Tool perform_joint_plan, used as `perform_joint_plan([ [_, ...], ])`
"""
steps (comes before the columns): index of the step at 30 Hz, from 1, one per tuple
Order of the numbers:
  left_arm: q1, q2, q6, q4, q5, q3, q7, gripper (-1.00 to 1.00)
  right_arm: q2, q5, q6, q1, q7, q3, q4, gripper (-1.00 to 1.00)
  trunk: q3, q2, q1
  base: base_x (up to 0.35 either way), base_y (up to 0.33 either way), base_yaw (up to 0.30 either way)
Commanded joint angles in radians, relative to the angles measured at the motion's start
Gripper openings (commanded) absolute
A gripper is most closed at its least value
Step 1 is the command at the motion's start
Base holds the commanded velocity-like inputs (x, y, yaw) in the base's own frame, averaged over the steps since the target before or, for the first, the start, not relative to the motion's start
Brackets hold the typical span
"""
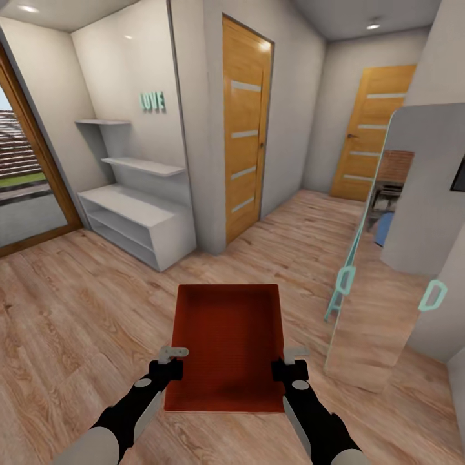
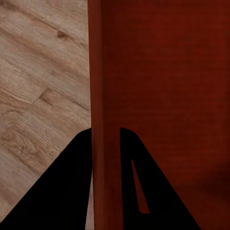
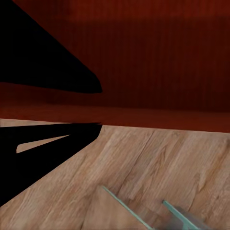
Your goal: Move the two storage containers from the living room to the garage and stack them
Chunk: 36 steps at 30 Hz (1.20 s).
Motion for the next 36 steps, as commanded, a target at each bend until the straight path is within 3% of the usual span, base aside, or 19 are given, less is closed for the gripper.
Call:
perform_joint_plan([
  [1, 0.000, -0.001, -0.001, 0.005, 0.014, -0.032, -0.008, -1.00, 0.023, 0.015, -0.001, 0.000, 0.003, 0.030, -0.026, -1.00, -0.001, -0.001, 0.001, 0.316, 0.000, 0.000],
  [20, 0.000, -0.001, 0.001, 0.006, 0.012, -0.032, -0.008, -1.00, 0.023, 0.015, -0.003, 0.000, 0.004, 0.030, -0.026, -1.00, 0.018, -0.001, 0.001, 0.323, 0.124, -0.046],
  [36, 0.000, -0.001, 0.001, 0.006, 0.012, -0.032, -0.008, -1.00, 0.023, 0.014, -0.002, 0.000, 0.004, 0.030, -0.026, -1.00, 0.020, -0.001, 0.001, 0.325, 0.014, -0.006],
])
